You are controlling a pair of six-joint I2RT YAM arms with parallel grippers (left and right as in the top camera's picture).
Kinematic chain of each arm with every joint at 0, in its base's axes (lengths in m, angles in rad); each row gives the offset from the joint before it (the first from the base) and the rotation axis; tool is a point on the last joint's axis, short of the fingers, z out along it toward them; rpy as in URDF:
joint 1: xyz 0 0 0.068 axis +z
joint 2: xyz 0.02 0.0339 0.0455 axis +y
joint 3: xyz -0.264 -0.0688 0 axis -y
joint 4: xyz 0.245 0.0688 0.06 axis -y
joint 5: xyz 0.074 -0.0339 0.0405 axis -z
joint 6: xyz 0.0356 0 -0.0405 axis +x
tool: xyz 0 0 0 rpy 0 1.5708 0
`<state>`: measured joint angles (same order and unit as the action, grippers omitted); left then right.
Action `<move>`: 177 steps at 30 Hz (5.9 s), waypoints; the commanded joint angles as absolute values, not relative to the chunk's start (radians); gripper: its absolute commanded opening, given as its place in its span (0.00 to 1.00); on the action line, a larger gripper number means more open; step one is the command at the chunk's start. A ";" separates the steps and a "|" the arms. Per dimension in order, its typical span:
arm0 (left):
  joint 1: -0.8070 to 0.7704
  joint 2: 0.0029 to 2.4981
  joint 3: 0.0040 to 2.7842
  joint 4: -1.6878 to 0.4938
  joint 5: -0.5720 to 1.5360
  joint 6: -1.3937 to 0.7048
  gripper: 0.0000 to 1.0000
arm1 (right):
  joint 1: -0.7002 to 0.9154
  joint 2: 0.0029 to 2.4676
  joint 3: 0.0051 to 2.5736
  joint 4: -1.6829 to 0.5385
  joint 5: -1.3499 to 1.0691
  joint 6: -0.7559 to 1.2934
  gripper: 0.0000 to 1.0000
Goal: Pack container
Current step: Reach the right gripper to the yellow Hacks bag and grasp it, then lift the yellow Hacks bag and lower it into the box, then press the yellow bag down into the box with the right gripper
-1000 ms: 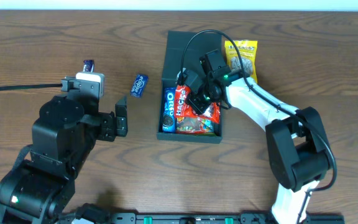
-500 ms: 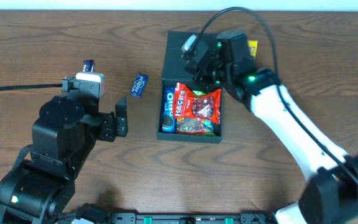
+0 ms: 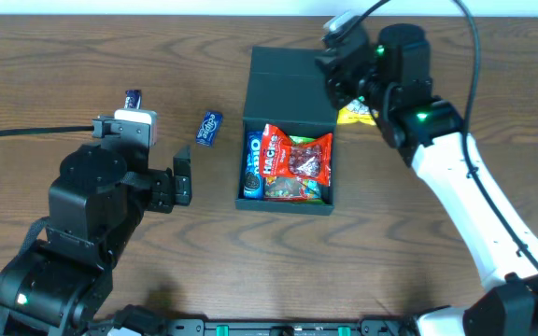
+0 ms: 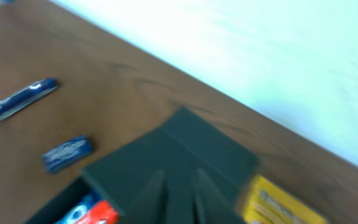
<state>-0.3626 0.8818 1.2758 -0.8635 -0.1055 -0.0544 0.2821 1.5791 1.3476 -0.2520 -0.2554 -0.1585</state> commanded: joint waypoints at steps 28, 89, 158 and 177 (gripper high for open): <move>-0.358 0.881 1.286 -0.864 -0.115 -0.047 0.95 | 0.091 2.008 1.361 -0.133 -0.093 0.074 0.72; -0.358 0.881 1.286 -0.863 -0.115 -0.047 0.95 | 0.112 1.673 1.361 -0.178 -0.061 0.144 0.01; -0.358 0.881 1.286 -0.857 -0.115 -0.022 0.95 | 0.476 1.929 1.318 -0.879 -0.335 -0.723 0.01; -0.358 0.881 1.286 -0.857 -0.115 -0.022 0.95 | 0.477 1.853 1.322 -0.878 -0.303 -0.688 0.02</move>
